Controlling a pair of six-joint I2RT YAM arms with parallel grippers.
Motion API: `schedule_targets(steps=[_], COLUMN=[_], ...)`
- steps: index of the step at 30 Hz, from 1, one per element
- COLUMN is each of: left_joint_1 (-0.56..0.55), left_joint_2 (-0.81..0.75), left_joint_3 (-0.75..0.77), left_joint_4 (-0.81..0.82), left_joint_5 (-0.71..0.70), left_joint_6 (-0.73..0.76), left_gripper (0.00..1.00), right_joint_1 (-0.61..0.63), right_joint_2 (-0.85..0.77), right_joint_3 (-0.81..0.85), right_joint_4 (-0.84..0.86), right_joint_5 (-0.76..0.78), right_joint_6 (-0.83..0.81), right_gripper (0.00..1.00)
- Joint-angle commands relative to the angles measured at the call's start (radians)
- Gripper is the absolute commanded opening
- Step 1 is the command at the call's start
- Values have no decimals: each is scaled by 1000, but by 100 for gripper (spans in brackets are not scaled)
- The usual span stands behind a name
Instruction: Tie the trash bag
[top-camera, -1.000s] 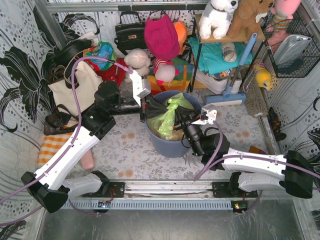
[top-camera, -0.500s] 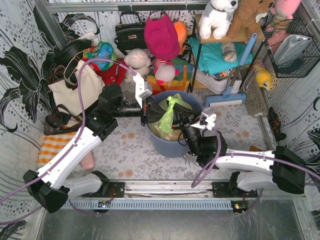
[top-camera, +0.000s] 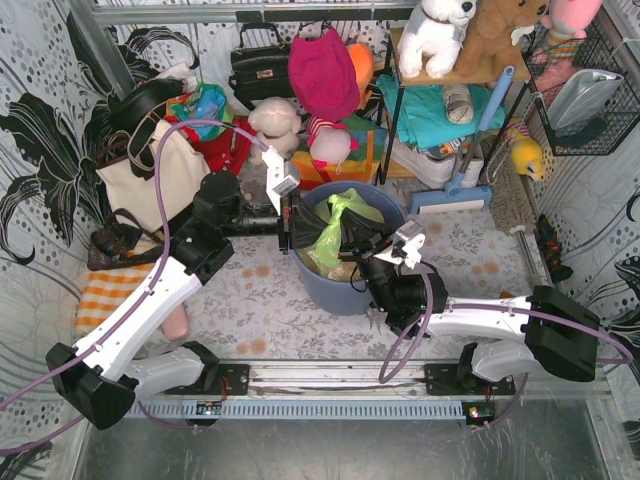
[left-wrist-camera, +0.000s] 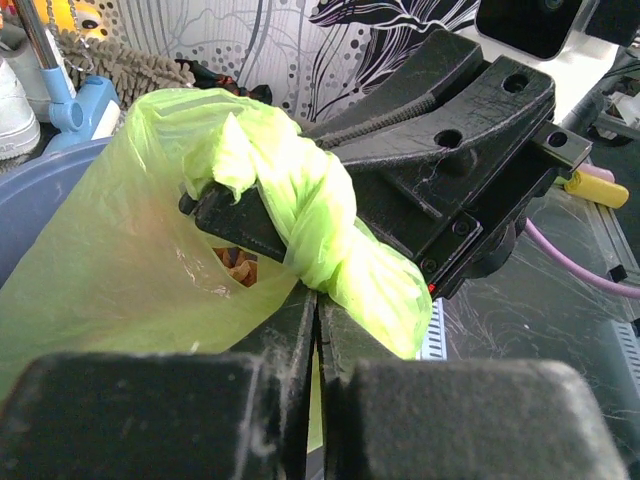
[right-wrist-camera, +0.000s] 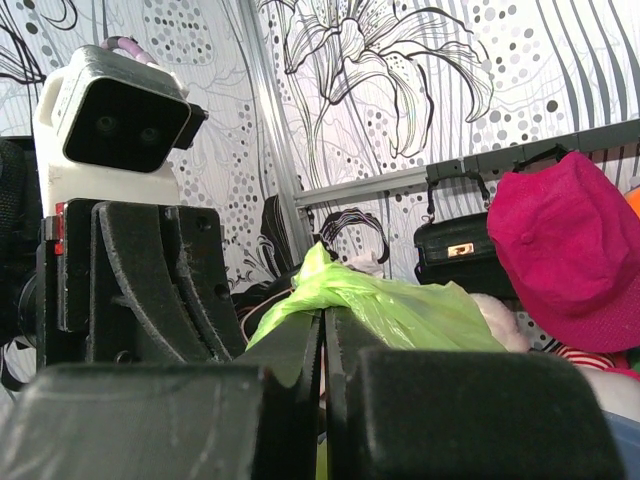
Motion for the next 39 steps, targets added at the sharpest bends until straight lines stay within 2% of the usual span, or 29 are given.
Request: schedule_targets(steps=[1, 3, 6, 8, 10, 19, 25, 31, 34, 39], left_joint_1=[-16, -16, -15, -16, -15, -15, -16, -14, -14, -14], left_joint_2=[-36, -46, -73, -98, -122, -188, -119, -14, 17, 7], left_joint_3=[5, 13, 47, 61, 71, 78, 162, 231, 260, 243], left_joint_4=[166, 162, 57, 2, -15, 31, 2, -45, -81, -46], left_joint_5=[80, 70, -11, -113, -189, -441, -653, -621, -593, -555], left_joint_6=[-61, -62, 10, 49, 65, 6, -163, -324, -338, -368], left_gripper=[13, 23, 42, 49, 51, 54, 56, 55, 54, 56], right_joint_1=[3, 3, 3, 3, 3, 3, 3, 3, 3, 3], right_joint_2=[15, 8, 3, 0, -3, -4, -1, 4, 5, 23], right_joint_3=[13, 14, 12, 10, 9, 10, 18, 38, 47, 72], right_joint_4=[-4, -31, -51, -52, -53, -51, -48, -36, -17, 10], right_joint_5=[-25, -38, -57, -62, -62, -61, -69, -86, -88, -91], right_joint_6=[-18, -13, -2, 4, 6, 5, -7, -20, -35, -76], right_gripper=[0, 0, 0, 0, 0, 0, 0, 0, 0, 0])
